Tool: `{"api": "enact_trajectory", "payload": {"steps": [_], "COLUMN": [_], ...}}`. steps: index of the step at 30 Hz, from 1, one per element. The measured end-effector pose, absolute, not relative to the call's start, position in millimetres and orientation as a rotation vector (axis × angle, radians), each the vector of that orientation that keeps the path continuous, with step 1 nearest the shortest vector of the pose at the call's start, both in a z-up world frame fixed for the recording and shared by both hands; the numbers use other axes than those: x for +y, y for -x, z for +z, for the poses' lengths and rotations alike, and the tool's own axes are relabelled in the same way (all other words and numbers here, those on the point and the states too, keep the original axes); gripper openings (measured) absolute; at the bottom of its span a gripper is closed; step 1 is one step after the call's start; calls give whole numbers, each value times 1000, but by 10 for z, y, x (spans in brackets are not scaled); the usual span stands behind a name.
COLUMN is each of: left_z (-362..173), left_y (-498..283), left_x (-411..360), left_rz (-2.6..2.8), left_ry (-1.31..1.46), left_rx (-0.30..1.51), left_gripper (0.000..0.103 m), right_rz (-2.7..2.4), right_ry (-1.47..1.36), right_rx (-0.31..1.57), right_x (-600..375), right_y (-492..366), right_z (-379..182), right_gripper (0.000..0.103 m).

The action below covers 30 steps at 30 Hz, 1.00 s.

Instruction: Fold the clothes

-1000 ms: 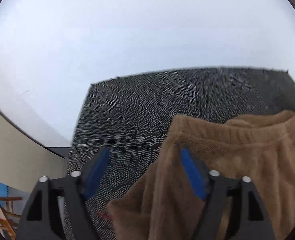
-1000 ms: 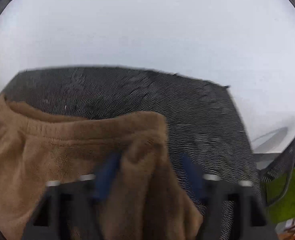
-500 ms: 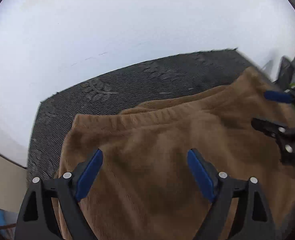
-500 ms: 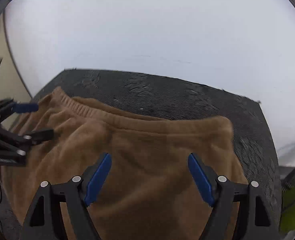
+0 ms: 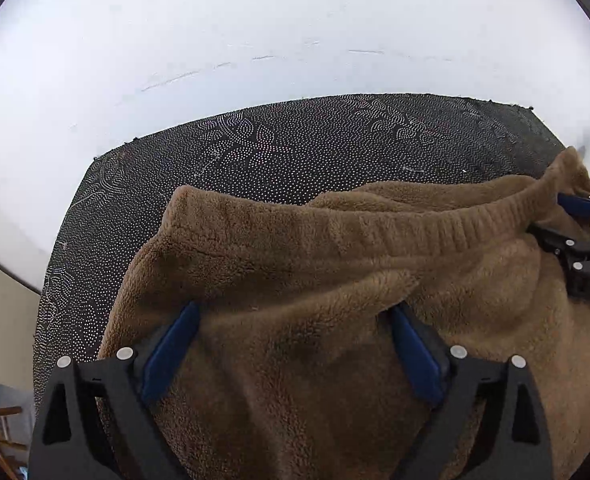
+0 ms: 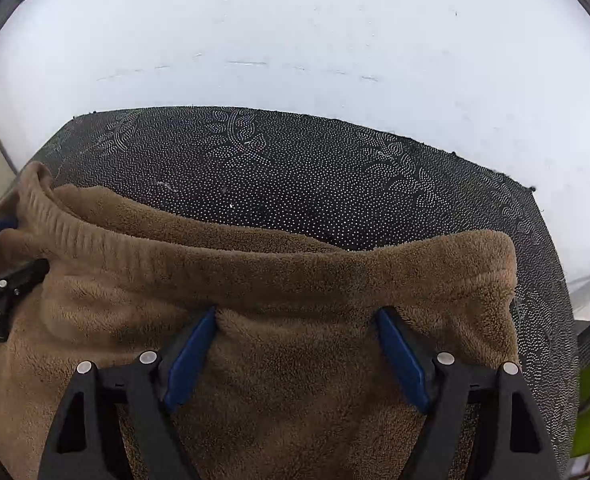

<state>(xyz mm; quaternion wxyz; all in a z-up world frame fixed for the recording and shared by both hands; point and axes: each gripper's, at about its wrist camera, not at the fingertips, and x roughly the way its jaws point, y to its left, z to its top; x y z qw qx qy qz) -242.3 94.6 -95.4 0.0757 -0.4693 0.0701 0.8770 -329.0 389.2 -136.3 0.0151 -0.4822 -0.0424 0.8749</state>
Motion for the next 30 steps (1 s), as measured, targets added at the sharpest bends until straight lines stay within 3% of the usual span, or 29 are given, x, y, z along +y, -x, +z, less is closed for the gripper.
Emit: {"api": "enact_trajectory", "payload": {"steps": [6,12,19,22,25,30], "left_z": [-778,-494,-858,-972,-985,-1011], "left_y": [2241,1480,1270,1270,1220,1194], "left_x": [976,1039,999,926,940,921], "left_rz": [2638,2568,2539,2553,2575,2576], "left_ry": [1368,1207,1298,1287,1260,1249], "left_rx": [225,261,230,132,147,133], "left_gripper": [97,99,99,103,103,103], "right_rz": [2791,2901,2874,2885,2891,2908], "right_ry": [1384,1296,1437,1434,1427,1405], "right_rx": [-185,-224,-193,-129,-76,-72], "right_x": [3857,3801,3861,3939,3969,3998], "right_y": [2891,1985,1547,1571,1616,1605], "right_z": [-1027,-692,-1125,-1231,-1304,-1330], "right_gripper": [83,83,84,91,97,99]}}
